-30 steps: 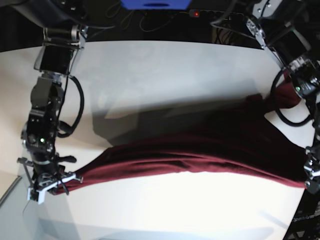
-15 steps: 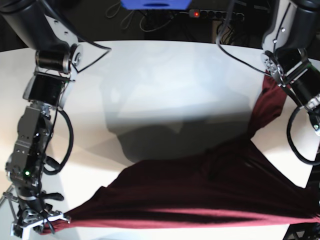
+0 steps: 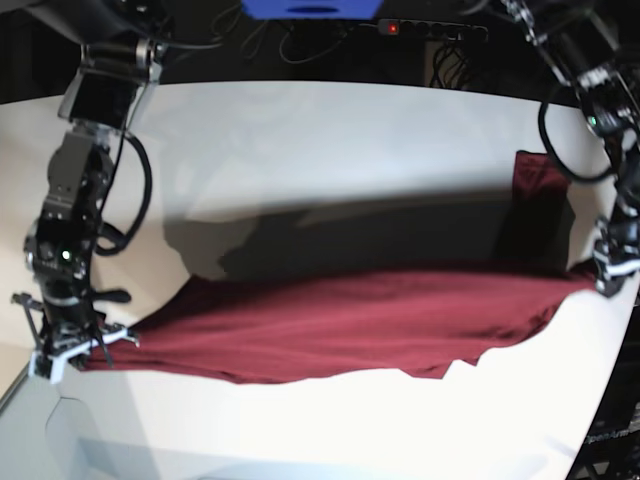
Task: Layout the t-shirt on the table in an organized manner, then fold the t-shirt properly
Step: 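Lift the shirt with both grippers and shake it out in the air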
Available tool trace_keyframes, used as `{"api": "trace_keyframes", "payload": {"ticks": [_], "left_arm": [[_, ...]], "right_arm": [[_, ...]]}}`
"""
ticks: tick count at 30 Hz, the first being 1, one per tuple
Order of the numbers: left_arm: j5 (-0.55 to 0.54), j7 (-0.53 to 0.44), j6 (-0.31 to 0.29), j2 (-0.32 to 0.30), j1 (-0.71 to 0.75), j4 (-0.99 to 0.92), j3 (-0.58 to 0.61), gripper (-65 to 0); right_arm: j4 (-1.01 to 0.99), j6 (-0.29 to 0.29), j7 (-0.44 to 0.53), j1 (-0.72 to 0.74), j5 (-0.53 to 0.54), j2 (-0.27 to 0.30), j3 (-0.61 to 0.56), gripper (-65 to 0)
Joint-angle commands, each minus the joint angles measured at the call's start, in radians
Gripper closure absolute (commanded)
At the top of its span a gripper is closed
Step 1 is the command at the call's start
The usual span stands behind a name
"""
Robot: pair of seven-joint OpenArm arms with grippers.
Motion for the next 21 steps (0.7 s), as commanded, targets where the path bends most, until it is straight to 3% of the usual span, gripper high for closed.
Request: {"api": "trace_keyframes", "payload": {"ticks": [1, 8, 16, 21], "left_arm": [[-0.049, -0.031, 0.002, -0.023, 0.009, 0.019, -0.007, -0.3], [-0.063, -0.024, 0.002, -0.022, 0.128, 0.025, -0.007, -0.2], [-0.063, -0.022, 0.0, -0.018, 0.253, 0.203, -0.09, -0.2], [-0.063, -0.022, 0.0, 0.024, 0.294, 0.236, -0.081, -0.4]], "right_arm": [[0.039, -0.002, 0.039, -0.002, -0.002, 0.01, 0.021, 0.0], [0.07, -0.002, 0.039, -0.135, -0.002, 0.007, 0.098, 0.0], [0.068, 0.001, 0.039, -0.237, -0.001, 0.005, 0.099, 0.0], [0.07, 0.11, 0.039, -0.266, -0.001, 0.005, 0.106, 0.0]]}}
